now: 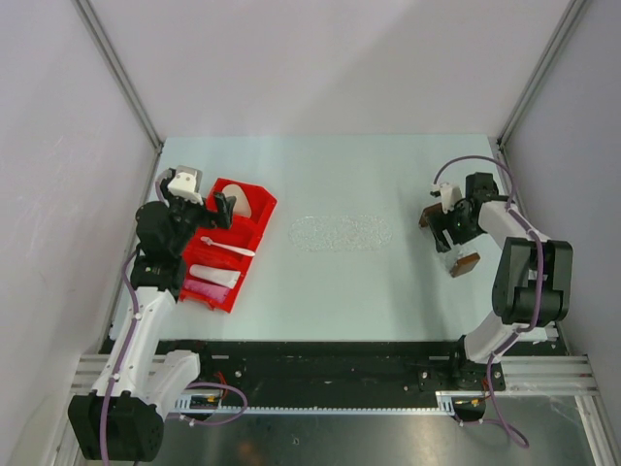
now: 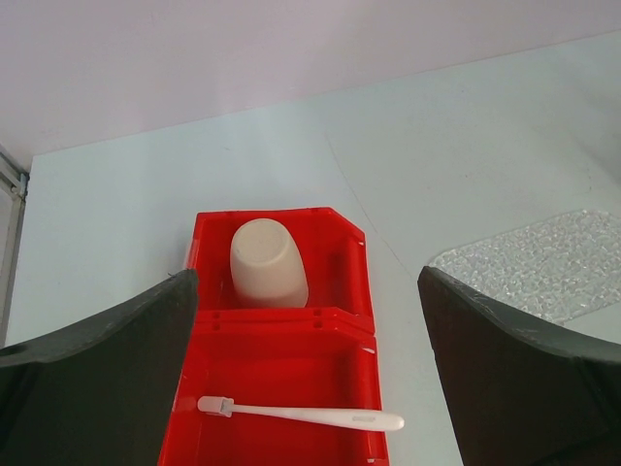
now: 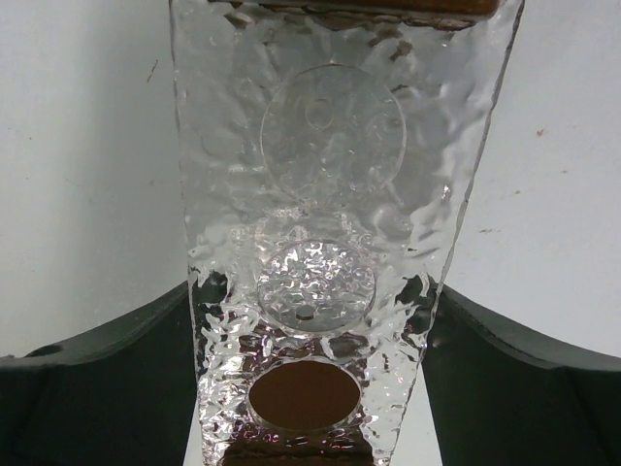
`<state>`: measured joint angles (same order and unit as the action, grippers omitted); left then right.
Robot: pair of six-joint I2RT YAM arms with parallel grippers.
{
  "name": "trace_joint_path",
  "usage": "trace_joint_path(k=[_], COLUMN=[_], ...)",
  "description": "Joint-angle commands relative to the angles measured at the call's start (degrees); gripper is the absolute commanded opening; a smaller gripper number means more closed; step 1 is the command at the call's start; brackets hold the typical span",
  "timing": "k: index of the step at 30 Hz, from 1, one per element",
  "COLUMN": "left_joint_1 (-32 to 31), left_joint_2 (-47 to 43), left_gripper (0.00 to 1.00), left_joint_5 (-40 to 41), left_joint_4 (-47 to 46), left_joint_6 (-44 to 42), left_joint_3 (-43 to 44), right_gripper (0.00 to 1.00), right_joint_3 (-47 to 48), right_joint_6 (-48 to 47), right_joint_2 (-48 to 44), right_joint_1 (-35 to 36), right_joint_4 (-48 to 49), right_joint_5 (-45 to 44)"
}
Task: Prepare toiletry sets of a toothbrush and toothpaste on the tray
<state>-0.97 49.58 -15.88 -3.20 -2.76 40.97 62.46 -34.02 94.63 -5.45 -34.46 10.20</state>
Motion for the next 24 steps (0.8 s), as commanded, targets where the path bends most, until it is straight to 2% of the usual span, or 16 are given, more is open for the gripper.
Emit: trace_joint_path(k=[1, 10, 17, 24], left_joint_1=[0.5, 0.5, 0.4, 0.5], left_joint_2=[0.1, 0.5, 0.7, 0.7], left_gripper=[1.0, 1.0, 1.0, 1.0], left_joint_5=[-2.6, -3.3, -3.5, -4.3], left_joint_4=[-0.8, -0.8, -0.8, -0.8], left_joint_6=[-3.0, -3.2, -3.4, -4.2], left_joint_3=[-0.4, -0.5, -0.5, -0.9], right_gripper=[0.65, 0.44, 0.38, 0.36], right_joint_3=[4.0, 10.1, 12.2, 15.4], right_joint_6=[-4.3, -10.7, -18.3, -22.8], right_joint_2=[0.1, -0.3, -0.6, 0.6], right_joint_1=[-0.2, 0.4, 4.8, 9.5], right_joint_4=[0.0, -3.8, -4.7, -3.1], right_joint_5=[-0.2, 4.0, 9.0, 20.1])
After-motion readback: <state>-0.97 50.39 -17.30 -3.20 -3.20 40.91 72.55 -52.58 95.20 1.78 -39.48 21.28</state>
